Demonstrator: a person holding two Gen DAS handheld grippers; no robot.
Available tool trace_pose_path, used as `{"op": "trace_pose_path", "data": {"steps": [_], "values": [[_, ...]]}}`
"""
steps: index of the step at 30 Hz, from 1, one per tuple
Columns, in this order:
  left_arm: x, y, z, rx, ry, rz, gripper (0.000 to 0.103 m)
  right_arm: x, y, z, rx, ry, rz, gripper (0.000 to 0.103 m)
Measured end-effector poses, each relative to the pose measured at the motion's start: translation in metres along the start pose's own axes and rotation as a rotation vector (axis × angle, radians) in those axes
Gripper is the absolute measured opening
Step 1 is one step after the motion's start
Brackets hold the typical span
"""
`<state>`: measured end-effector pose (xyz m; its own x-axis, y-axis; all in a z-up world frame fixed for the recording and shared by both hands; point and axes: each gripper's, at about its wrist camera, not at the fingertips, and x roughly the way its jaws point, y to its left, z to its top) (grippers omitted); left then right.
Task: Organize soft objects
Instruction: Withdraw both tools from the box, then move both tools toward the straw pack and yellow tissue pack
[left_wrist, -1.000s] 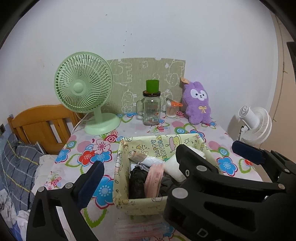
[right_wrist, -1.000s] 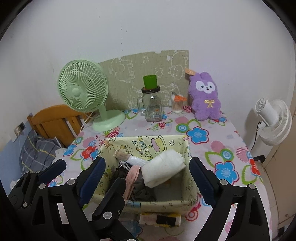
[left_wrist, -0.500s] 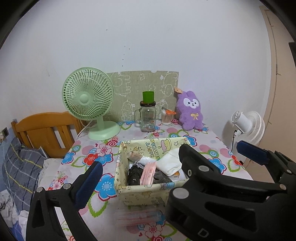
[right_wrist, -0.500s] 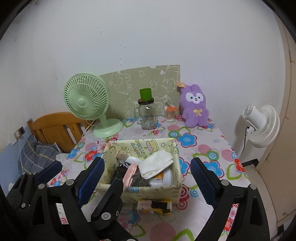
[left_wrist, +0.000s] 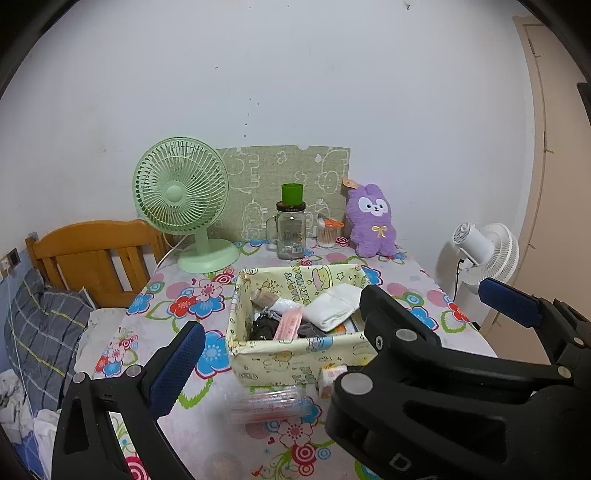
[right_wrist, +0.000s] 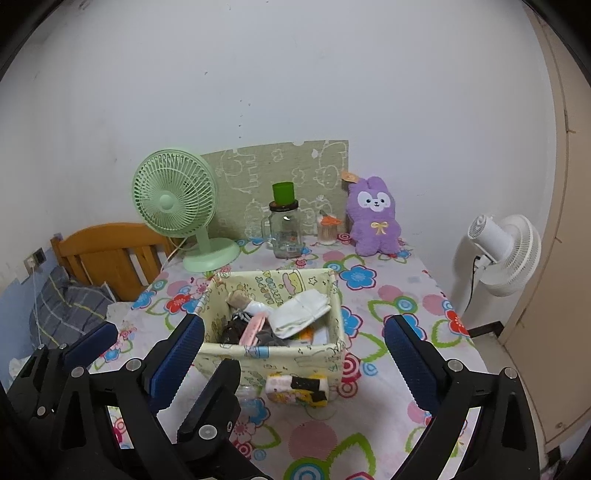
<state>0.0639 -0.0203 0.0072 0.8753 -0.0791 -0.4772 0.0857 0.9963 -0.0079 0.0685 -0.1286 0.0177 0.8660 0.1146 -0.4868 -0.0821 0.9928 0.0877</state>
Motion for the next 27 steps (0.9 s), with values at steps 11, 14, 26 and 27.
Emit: {"op": "trace_pose_path", "data": {"steps": [11, 14, 26, 27], "values": [[-0.007, -0.007, -0.021, 0.019, -0.007, 0.018, 0.103, -0.005, -0.003, -0.024, 0.005, 0.003, -0.018, 0.100], [-0.005, -0.008, -0.029, 0.015, 0.003, 0.009, 0.103, -0.004, -0.005, -0.031, 0.005, 0.008, -0.020, 0.100], [0.008, -0.011, -0.058, 0.016, 0.057, -0.012, 0.103, 0.009, -0.010, -0.062, -0.001, 0.053, -0.026, 0.100], [0.008, -0.011, -0.061, 0.016, 0.059, -0.013, 0.103, 0.011, -0.010, -0.065, -0.001, 0.056, -0.025, 0.100]]}}
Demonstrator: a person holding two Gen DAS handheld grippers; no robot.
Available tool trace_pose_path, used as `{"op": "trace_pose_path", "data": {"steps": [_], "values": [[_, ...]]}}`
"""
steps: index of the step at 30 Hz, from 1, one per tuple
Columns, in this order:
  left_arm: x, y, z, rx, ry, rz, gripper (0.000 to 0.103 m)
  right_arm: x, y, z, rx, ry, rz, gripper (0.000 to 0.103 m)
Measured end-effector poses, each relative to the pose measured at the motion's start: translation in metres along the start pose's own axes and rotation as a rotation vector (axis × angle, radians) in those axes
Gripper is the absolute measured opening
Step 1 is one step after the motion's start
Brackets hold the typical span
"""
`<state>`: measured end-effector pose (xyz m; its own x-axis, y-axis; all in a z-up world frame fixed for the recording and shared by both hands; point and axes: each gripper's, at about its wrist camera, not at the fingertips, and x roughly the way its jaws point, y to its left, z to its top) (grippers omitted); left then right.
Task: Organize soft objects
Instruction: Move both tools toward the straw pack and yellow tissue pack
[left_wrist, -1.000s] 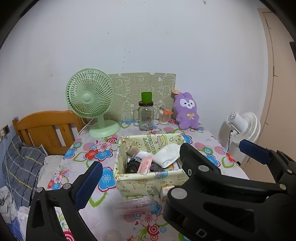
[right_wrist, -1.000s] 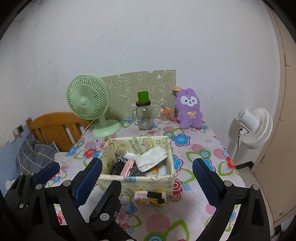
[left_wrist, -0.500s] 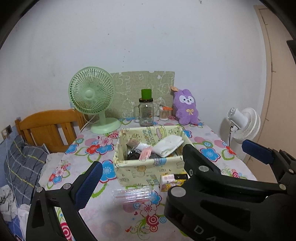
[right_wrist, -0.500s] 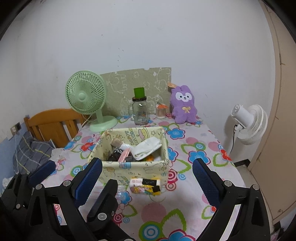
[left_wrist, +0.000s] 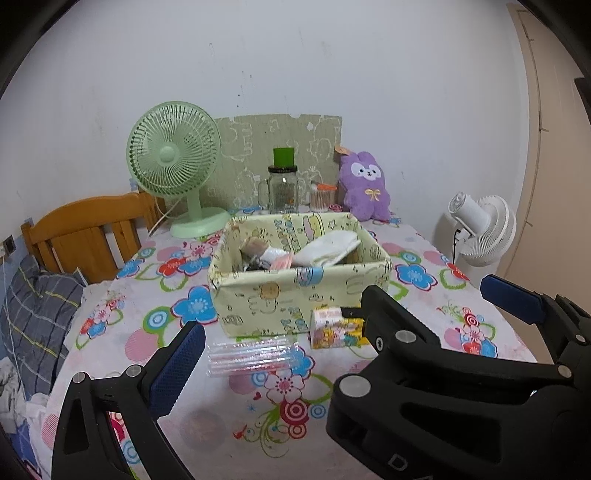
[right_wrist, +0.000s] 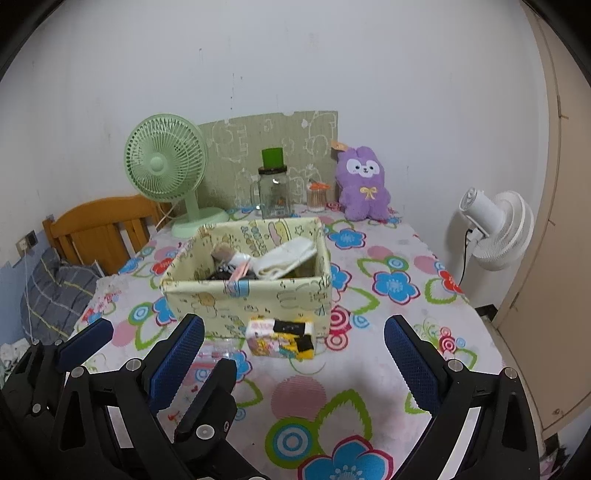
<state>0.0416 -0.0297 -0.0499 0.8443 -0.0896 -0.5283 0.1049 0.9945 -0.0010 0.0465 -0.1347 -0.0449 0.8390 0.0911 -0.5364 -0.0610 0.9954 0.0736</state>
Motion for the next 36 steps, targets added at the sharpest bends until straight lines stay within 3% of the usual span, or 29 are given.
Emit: {"op": "trace_pose_path", "data": {"steps": [21, 36], "values": [[0.043, 0.011, -0.035, -0.043, 0.121, -0.009, 0.103, 0.047, 0.001, -0.034, 0.007, 0.095, 0.010, 0.099], [0.080, 0.034, -0.036, -0.035, 0.205, 0.055, 0.103, 0.079, 0.009, -0.037, 0.006, 0.144, 0.040, 0.099]]}}
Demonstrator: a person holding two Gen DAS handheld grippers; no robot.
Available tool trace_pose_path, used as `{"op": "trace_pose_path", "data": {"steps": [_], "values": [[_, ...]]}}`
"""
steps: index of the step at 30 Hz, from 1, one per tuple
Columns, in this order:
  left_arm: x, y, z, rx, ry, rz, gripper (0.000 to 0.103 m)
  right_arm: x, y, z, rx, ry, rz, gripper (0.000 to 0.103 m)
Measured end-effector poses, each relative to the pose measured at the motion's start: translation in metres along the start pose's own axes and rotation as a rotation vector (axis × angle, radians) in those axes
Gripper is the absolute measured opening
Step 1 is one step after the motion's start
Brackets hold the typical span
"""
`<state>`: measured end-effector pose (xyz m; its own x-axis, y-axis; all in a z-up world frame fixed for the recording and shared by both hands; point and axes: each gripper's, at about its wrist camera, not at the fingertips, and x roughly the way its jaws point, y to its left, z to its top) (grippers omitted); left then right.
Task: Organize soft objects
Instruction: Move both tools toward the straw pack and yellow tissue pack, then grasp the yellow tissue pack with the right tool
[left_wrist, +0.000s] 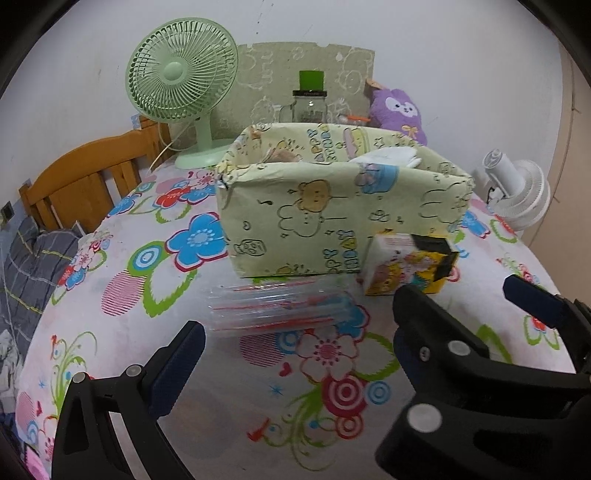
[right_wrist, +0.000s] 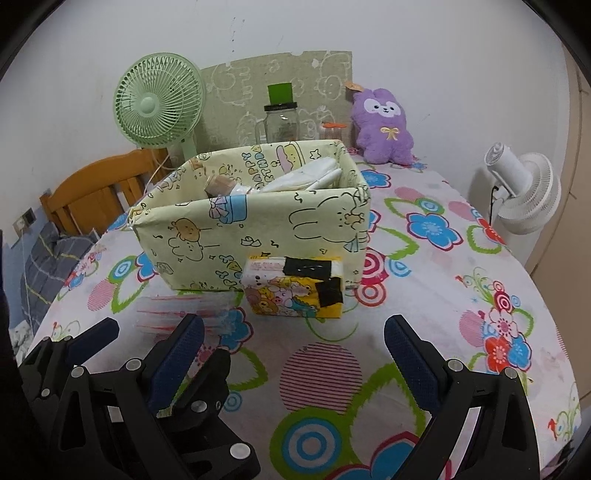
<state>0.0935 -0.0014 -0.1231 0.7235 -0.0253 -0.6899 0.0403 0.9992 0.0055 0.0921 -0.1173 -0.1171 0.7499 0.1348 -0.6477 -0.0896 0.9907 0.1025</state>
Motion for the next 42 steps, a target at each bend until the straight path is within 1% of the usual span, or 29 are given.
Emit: {"op": "trace_pose_path", "data": {"steps": [3, 6, 16, 24, 26, 28, 31, 33, 37, 40, 42], "values": [[0.003, 0.003, 0.004, 0.008, 0.000, 0.016, 0.103, 0.004, 0.001, 0.003, 0.001, 0.001, 0.006, 0.099], [0.008, 0.005, 0.008, 0.006, 0.010, 0.014, 0.103, 0.009, 0.001, 0.007, 0.009, 0.008, 0.012, 0.099], [0.029, 0.009, 0.019, -0.031, 0.064, -0.029, 0.103, 0.027, -0.001, 0.019, 0.035, 0.028, 0.009, 0.099], [0.041, 0.009, 0.019, -0.047, 0.103, -0.030, 0.102, 0.038, -0.004, 0.020, 0.046, 0.052, 0.006, 0.099], [0.043, 0.009, 0.019, -0.049, 0.108, -0.031, 0.100, 0.040, -0.004, 0.020, 0.047, 0.055, 0.007, 0.099], [0.044, 0.009, 0.019, -0.053, 0.113, -0.023, 0.095, 0.043, -0.004, 0.020, 0.050, 0.059, -0.005, 0.099], [0.044, 0.010, 0.019, -0.059, 0.114, -0.025, 0.093, 0.046, -0.005, 0.021, 0.059, 0.066, -0.021, 0.099], [0.045, 0.011, 0.019, -0.061, 0.112, -0.025, 0.090, 0.049, -0.004, 0.022, 0.061, 0.070, -0.019, 0.099], [0.044, 0.013, 0.019, -0.065, 0.110, -0.024, 0.088, 0.054, -0.002, 0.024, 0.057, 0.073, -0.027, 0.099], [0.044, 0.012, 0.019, -0.061, 0.107, -0.021, 0.087, 0.057, 0.000, 0.024, 0.057, 0.077, -0.053, 0.099], [0.044, 0.012, 0.019, -0.059, 0.106, -0.022, 0.086, 0.058, 0.000, 0.024, 0.060, 0.080, -0.047, 0.096]]}}
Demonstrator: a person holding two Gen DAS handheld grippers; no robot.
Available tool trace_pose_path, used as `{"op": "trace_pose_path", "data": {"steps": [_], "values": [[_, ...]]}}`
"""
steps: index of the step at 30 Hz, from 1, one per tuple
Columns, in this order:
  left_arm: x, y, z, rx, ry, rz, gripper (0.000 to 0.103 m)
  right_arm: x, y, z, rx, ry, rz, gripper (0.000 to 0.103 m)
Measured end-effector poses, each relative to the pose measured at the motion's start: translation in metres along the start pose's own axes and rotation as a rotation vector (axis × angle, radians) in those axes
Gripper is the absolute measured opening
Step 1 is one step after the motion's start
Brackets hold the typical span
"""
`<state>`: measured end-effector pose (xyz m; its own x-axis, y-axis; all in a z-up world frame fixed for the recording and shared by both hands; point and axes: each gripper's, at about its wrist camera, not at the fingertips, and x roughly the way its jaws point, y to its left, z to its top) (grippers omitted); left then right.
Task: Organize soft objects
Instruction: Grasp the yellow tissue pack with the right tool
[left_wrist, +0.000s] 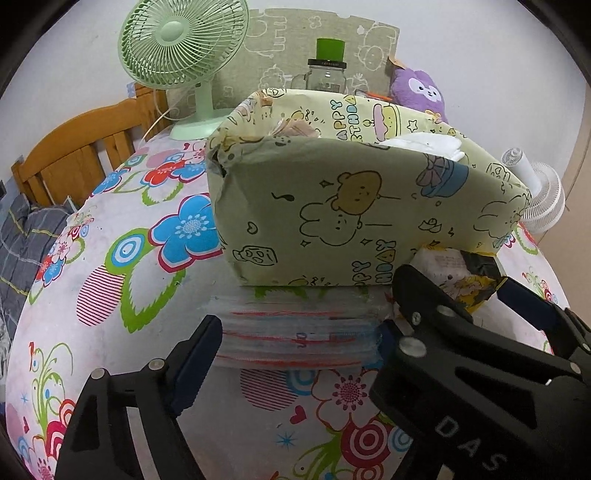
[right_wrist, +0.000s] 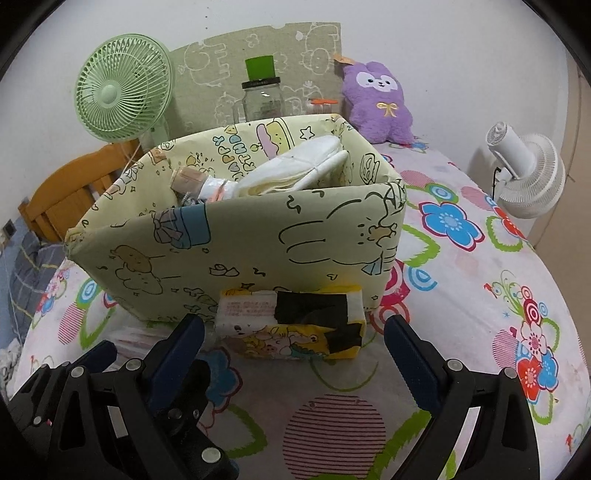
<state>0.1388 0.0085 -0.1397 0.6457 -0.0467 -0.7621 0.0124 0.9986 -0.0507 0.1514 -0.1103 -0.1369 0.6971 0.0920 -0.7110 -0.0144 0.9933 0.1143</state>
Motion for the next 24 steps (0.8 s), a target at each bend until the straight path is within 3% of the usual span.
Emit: {"op": "trace_pose_path", "data": {"steps": [2, 7, 18, 24], "values": [[0.000, 0.000, 0.000, 0.001, 0.000, 0.002, 0.086, 0.002, -0.001, 0.000, 0.005, 0.008, 0.001, 0.085], [-0.003, -0.003, -0.001, 0.017, -0.010, 0.007, 0.080, 0.001, -0.003, -0.002, 0.015, 0.014, 0.003, 0.078], [-0.012, -0.014, -0.009, 0.050, -0.034, 0.004, 0.056, -0.015, -0.011, -0.012, 0.034, 0.012, 0.029, 0.077], [-0.017, -0.013, -0.016, 0.047, -0.018, -0.027, 0.053, -0.023, -0.012, -0.019, 0.030, 0.016, 0.046, 0.077]]}}
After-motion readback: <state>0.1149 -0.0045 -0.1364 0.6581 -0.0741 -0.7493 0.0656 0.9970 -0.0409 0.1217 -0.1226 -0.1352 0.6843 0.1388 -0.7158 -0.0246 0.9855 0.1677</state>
